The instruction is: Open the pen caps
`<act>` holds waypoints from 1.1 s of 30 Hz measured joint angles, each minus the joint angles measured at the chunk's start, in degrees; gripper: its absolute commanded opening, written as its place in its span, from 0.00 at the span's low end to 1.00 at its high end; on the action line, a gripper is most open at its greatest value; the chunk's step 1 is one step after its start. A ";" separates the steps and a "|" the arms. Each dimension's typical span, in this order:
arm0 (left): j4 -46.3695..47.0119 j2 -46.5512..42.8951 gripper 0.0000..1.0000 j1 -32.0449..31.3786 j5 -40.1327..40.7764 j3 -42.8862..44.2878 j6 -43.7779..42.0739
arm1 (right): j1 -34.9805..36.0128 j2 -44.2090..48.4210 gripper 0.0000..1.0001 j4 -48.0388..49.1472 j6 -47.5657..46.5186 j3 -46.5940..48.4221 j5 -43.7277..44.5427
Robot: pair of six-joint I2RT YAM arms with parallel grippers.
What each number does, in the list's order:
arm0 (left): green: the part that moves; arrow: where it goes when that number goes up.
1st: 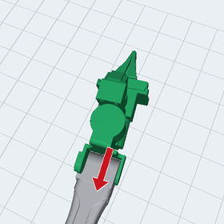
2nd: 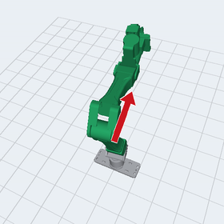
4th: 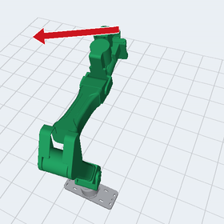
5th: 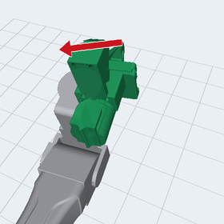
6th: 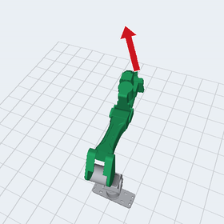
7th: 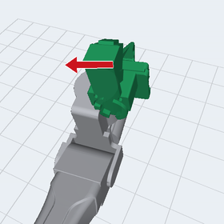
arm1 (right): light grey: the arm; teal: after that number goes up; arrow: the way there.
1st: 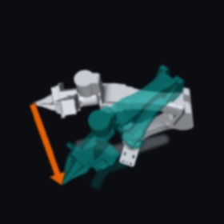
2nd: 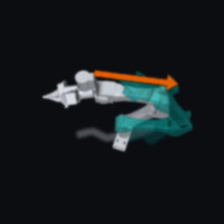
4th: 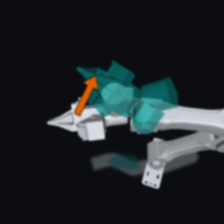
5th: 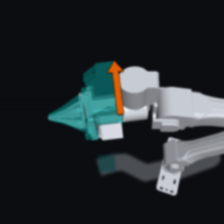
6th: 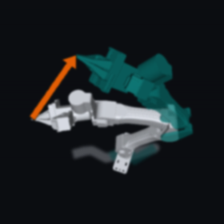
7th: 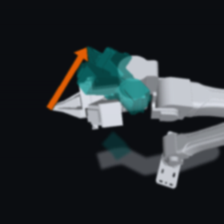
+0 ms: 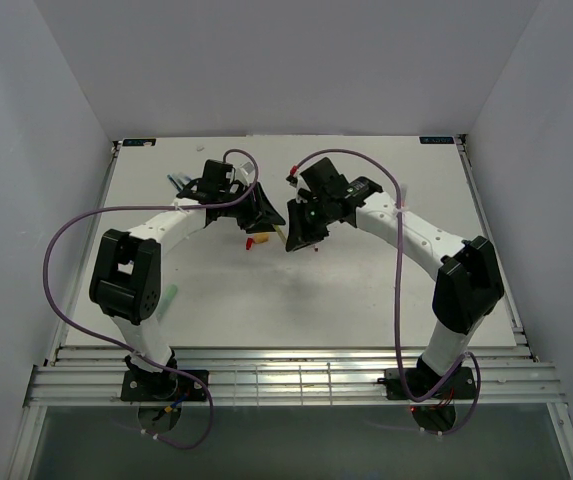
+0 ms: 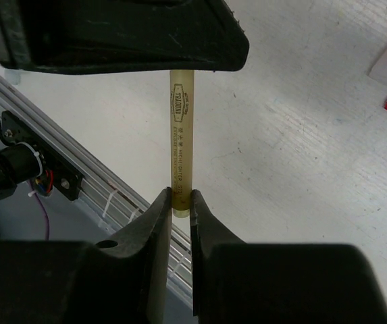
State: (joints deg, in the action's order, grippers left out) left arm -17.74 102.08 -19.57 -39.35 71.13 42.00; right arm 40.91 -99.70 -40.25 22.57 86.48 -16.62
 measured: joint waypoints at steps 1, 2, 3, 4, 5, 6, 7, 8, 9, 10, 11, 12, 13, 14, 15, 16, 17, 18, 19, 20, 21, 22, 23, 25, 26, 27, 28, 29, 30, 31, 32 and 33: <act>-0.04 0.00 0.43 0.00 0.00 0.02 0.07 | 0.00 0.00 0.08 0.11 0.02 0.52 -0.13; -0.07 0.02 0.38 0.00 0.00 0.09 0.22 | 0.00 -0.02 0.08 0.17 0.00 1.11 -0.22; -0.09 0.02 0.32 0.00 -0.02 0.17 0.28 | 0.00 -0.02 0.08 0.22 0.02 1.57 -0.31; 0.02 0.02 0.26 0.02 -0.20 0.33 0.79 | 0.00 -0.02 0.08 0.15 0.04 1.88 -0.44; 0.15 0.02 0.18 0.07 -0.55 0.76 1.79 | 0.02 -0.07 0.08 0.11 0.15 1.90 -0.59; 0.46 0.02 0.15 0.07 -1.07 1.33 2.78 | 0.20 -0.35 0.08 0.09 0.26 1.88 -0.74; 0.83 -0.02 0.12 0.04 -1.64 1.95 3.04 | 0.63 -0.83 0.11 0.28 0.39 1.88 -0.76; 1.05 -0.13 0.08 -0.15 -1.53 2.23 2.51 | 0.94 -1.22 0.17 0.57 0.42 1.88 -0.68; 1.01 -0.17 0.05 -0.26 -1.46 2.23 2.25 | 0.94 -1.44 0.19 0.59 0.42 1.88 -0.70; 0.94 -0.17 0.02 -0.24 -1.36 2.21 2.25 | 0.83 -1.53 0.22 0.55 0.42 1.88 -0.70; 0.94 -0.13 0.00 -0.24 -1.27 2.21 2.29 | 0.72 -1.64 0.26 0.61 0.42 1.92 -0.76; 0.96 -0.13 0.00 -0.24 -1.20 2.21 2.27 | 0.72 -1.86 0.28 0.79 0.42 1.99 -0.96; 1.01 -0.13 0.00 -0.24 -1.14 2.21 1.97 | 0.72 -2.21 0.31 0.94 0.26 2.40 -1.14; 0.90 -0.13 0.00 -0.24 -1.03 2.21 1.77 | 0.72 -2.64 0.36 1.14 0.04 2.99 -1.18; 0.61 -0.13 0.00 -0.22 -0.87 2.21 1.62 | 0.72 -3.17 0.37 1.27 -0.11 3.78 -1.20; 0.37 -0.13 0.00 -0.20 -0.85 2.21 1.49 | 0.72 -3.72 0.38 1.29 -0.26 4.57 -1.20; 0.28 -0.13 0.00 -0.17 -0.85 2.21 1.38 | 0.72 -4.55 0.40 1.40 -0.46 5.92 -1.22; 0.17 -0.13 0.00 -0.17 -0.83 2.21 1.31 | 0.70 -5.38 0.40 1.42 -0.55 7.15 -1.22; 0.09 -0.13 0.00 -0.17 -0.81 2.21 1.27 | 0.70 -6.01 0.40 1.46 -0.68 8.09 -1.20; 0.07 -0.13 0.00 -0.17 -0.70 2.21 1.09 | 0.70 -6.82 0.40 1.40 -0.74 9.11 -1.16; 0.07 -0.13 0.00 -0.11 -0.66 2.21 1.05 | 0.70 -7.45 0.40 1.38 -0.79 9.75 -1.16; 0.07 -0.13 0.00 -0.02 -0.63 2.21 1.03 | 0.70 -7.98 0.40 1.40 -0.83 10.21 -1.20; 0.04 -0.13 0.00 0.00 -0.61 2.21 1.03 | 0.68 -8.50 0.36 1.42 -0.87 10.67 -1.20; 0.02 -0.13 0.00 -0.02 -0.61 2.21 1.05 | 0.57 -9.35 0.23 1.57 -1.05 11.04 -1.20; 0.04 -0.13 0.00 -0.02 -0.61 2.21 1.05 | 0.50 -9.70 0.12 1.53 -1.33 11.04 -1.16; -0.13 -0.13 0.00 -0.02 -0.59 2.21 0.87 | 0.42 -9.90 0.08 1.36 -1.38 10.95 -0.90; -0.26 -0.13 0.00 0.00 -0.46 2.21 0.79 | 0.28 -9.97 0.08 1.46 -1.25 10.75 -0.87; -0.13 -0.11 0.00 0.02 -0.35 2.21 0.76 | 0.09 -9.97 0.08 1.86 -0.92 10.43 -0.98; -0.07 -0.09 0.00 0.02 -0.24 2.21 0.68 | 0.00 -9.97 0.08 2.16 -0.85 10.16 -1.16; -0.04 -0.07 0.00 0.04 0.00 2.21 0.59 | 0.02 -9.94 0.08 2.36 -0.81 9.97 -1.09; -0.04 0.07 0.00 0.20 0.15 2.21 0.48 | 0.07 -9.88 0.08 2.71 -0.81 9.60 -0.92; -0.07 0.26 0.00 0.33 0.26 2.21 0.48 | 0.22 -9.75 0.08 2.93 -0.94 9.18 -0.48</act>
State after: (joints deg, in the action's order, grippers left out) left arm -17.80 102.35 -19.25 -39.09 73.34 42.48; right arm 41.12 -109.45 -37.32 21.63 95.66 -17.10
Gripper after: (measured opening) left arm 0.238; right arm 0.147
